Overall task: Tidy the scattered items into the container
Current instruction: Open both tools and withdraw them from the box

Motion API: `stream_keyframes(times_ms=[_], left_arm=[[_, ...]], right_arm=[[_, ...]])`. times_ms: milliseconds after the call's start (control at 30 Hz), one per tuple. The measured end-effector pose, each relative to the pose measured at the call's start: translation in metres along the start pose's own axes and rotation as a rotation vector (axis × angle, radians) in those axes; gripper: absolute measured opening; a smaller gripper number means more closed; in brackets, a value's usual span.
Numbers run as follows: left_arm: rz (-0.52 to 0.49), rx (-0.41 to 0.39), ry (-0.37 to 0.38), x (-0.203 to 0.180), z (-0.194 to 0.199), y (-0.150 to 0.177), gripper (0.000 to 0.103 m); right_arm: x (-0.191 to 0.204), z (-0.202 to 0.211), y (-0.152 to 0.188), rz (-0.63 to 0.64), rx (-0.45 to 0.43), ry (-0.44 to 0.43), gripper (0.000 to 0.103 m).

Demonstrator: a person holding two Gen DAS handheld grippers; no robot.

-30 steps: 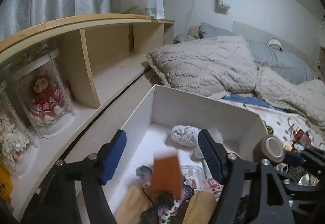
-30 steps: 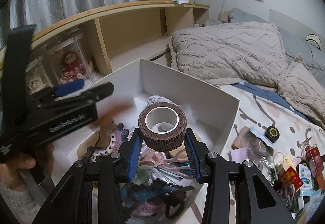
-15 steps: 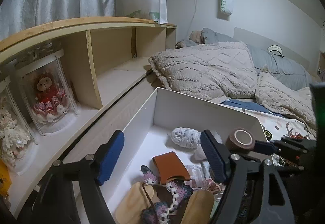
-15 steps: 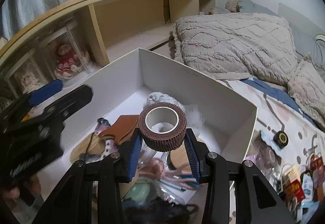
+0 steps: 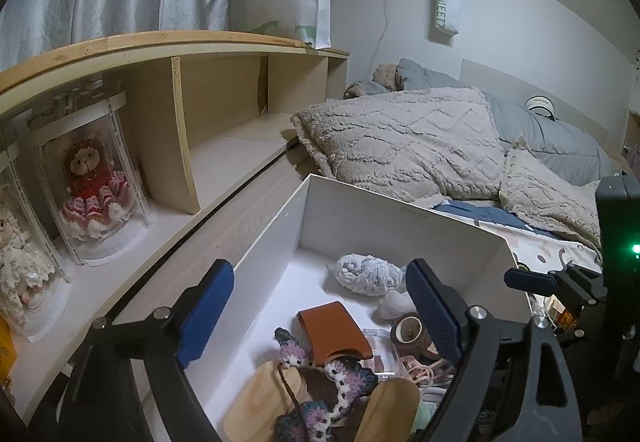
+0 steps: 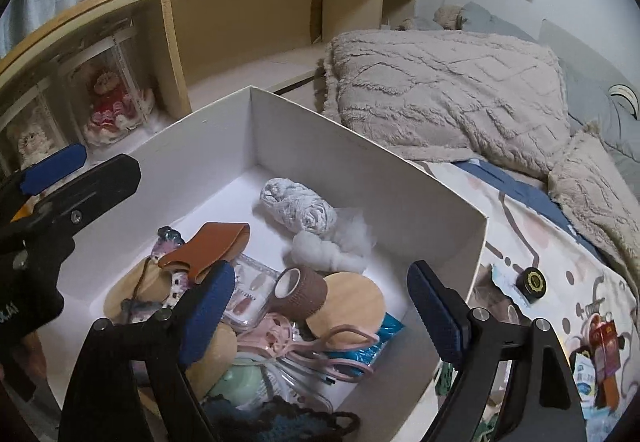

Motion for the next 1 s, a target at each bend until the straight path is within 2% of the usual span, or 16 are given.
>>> stream_keyframes(times_ms=[133, 267, 333, 367, 400, 800, 1000], left_arm=[[-0.008, -0.017, 0.02, -0.002, 0.004, -0.001, 0.101], [-0.016, -0.02, 0.012, -0.004, 0.005, -0.001, 0.103], [-0.015, -0.02, 0.008, -0.005, 0.005, -0.001, 0.103], [-0.008, -0.019, 0.012, -0.005, 0.005, -0.001, 0.103], [-0.001, -0.017, 0.018, -0.004, 0.006, -0.001, 0.103], [-0.021, -0.027, 0.005, -0.013, 0.021, 0.002, 0.103], [-0.041, -0.038, 0.019, -0.029, 0.032, 0.002, 0.103]], right_arm=[[-0.002, 0.007, 0.002, 0.007, -0.024, 0.003, 0.088], [-0.007, 0.015, 0.003, -0.006, -0.049, 0.034, 0.089], [-0.009, 0.019, 0.003, -0.011, -0.059, 0.028, 0.094], [-0.01, 0.02, 0.003, -0.01, -0.065, 0.03, 0.102], [-0.01, 0.022, 0.004, -0.003, -0.073, 0.037, 0.103], [-0.032, 0.04, 0.018, -0.027, -0.114, 0.091, 0.103], [-0.047, 0.054, 0.025, -0.06, -0.137, 0.085, 0.103]])
Point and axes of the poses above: each gripper's, at about its wrist camera, not at the fingertips, and z roughly against the way its jaws point, x to its left, y to its underside, the point moved 4 cm from there along -z, roughly the way its jaws point, and after that the axes turned 6 degrees about y, right-handed, at the moved point
